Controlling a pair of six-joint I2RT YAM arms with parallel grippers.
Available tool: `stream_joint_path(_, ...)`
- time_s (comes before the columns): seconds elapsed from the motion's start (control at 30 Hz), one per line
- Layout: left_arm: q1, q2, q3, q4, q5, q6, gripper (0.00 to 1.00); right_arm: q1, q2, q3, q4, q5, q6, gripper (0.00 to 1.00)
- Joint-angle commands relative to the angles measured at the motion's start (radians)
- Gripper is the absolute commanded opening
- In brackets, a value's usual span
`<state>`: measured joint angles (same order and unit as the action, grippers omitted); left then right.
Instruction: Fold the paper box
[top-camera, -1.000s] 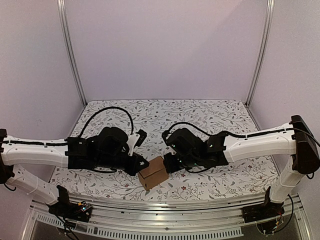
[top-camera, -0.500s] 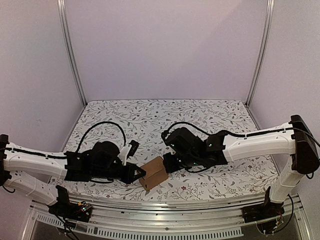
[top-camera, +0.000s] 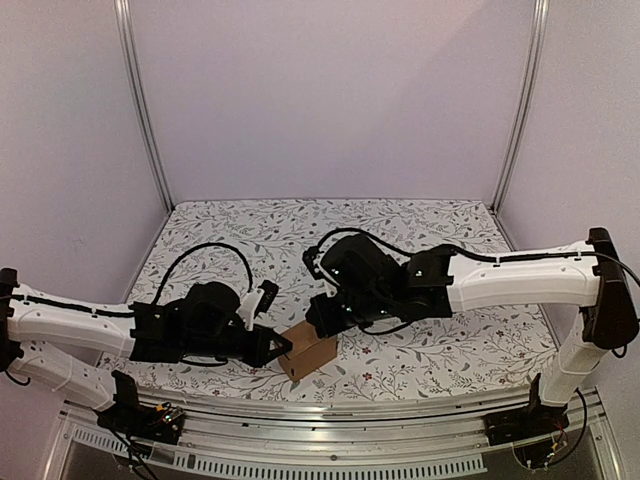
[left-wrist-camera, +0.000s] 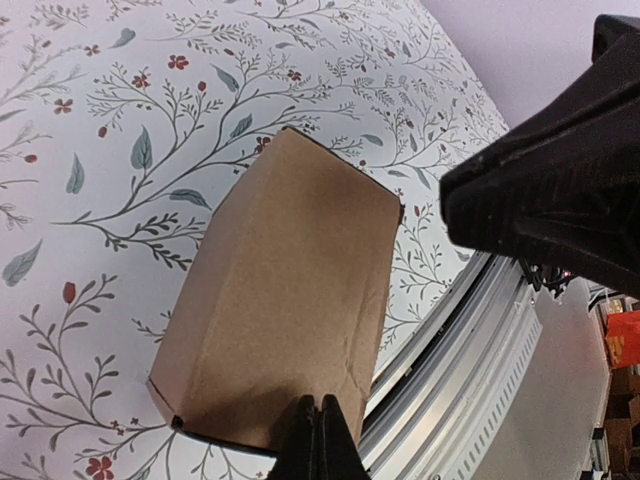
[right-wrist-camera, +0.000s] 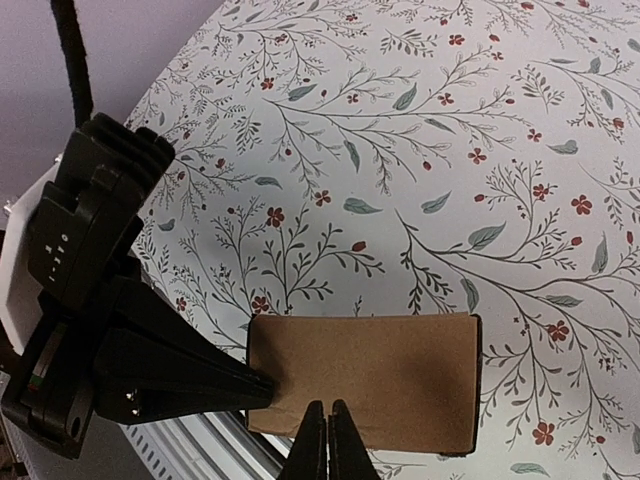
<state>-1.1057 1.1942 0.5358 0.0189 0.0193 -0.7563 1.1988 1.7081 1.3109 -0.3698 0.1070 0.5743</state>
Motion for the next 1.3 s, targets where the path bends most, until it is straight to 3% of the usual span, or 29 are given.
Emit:
stream_joint_path(0.0, 0.010, 0.036, -0.019, -0.133, 0.011, 0.007, 0.00, 0.017, 0.069, 0.002, 0.011, -0.044, 0.004, 0.02)
stream_joint_path(0.23, 0.010, 0.040, -0.006, -0.135, 0.018, 0.010, 0.00, 0.034, 0.142, -0.078, 0.054, -0.065, 0.055, 0.00)
stream_joint_path(0.5, 0.012, 0.003, 0.088, -0.227, -0.004, 0.060, 0.01, 0.033, 0.051, -0.097, 0.048, -0.015, 0.052, 0.00)
stream_joint_path(0.67, 0.018, -0.055, 0.186, -0.324, -0.066, 0.104, 0.13, 0.034, -0.036, -0.099, 0.016, 0.008, 0.039, 0.01)
stream_joint_path(0.87, 0.067, -0.080, 0.263, -0.395, -0.116, 0.156, 0.38, 0.054, -0.138, -0.192, 0.001, 0.051, 0.067, 0.01)
stream_joint_path(1.03, 0.159, -0.004, 0.277, -0.378, -0.058, 0.156, 0.46, 0.080, -0.161, -0.307, 0.016, 0.104, 0.146, 0.01)
stream_joint_path(1.17, 0.206, 0.055, 0.268, -0.331, -0.027, 0.148, 0.44, 0.086, -0.124, -0.371, 0.076, 0.113, 0.221, 0.00)
stream_joint_path(1.27, 0.232, 0.107, 0.264, -0.297, 0.039, 0.149, 0.28, 0.086, -0.074, -0.385, 0.136, 0.117, 0.255, 0.00)
